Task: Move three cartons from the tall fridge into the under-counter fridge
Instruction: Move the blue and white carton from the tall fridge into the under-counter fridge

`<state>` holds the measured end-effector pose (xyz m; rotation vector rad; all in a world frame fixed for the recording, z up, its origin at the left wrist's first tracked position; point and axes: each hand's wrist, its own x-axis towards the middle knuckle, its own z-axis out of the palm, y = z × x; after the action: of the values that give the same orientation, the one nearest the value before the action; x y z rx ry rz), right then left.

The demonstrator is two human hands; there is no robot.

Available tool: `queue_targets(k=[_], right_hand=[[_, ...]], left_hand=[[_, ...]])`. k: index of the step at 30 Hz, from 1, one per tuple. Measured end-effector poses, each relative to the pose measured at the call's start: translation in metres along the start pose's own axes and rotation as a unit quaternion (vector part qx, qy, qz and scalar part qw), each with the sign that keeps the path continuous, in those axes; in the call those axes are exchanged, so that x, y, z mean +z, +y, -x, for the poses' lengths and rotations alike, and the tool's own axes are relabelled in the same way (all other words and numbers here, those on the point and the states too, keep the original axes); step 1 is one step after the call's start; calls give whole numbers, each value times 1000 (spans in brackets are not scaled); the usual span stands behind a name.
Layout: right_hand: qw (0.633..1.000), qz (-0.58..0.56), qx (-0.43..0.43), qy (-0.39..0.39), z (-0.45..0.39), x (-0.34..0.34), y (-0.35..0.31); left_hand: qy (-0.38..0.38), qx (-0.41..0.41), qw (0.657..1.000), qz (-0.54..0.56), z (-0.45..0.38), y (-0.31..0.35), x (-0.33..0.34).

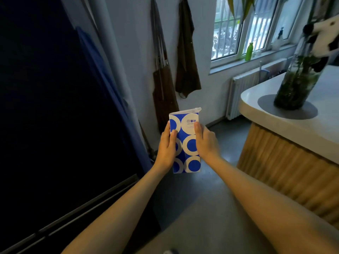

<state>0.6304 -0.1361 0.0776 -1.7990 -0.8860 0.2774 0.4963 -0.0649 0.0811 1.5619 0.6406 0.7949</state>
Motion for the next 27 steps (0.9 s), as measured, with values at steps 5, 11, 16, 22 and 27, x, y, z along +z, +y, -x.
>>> queue_targets(k=[5,11,16,22,27], right_hand=[[999,31,19,13,-58,4,29],[998,48,38,27,-141,15,38],[997,50,51,43,-197,26,45],[995,80,42,43,-254,37,54],[993,113,26,24,-306,46,77]], left_hand=[[-34,-8,999,22,-65,-25,12],[-56,-25,998,30,-154,-36,15],[-78,-45,995,31,-221,-41,17],[-95,-22,995,13,-284,-54,19],[-107,-12,994,16,-338,-71,28]])
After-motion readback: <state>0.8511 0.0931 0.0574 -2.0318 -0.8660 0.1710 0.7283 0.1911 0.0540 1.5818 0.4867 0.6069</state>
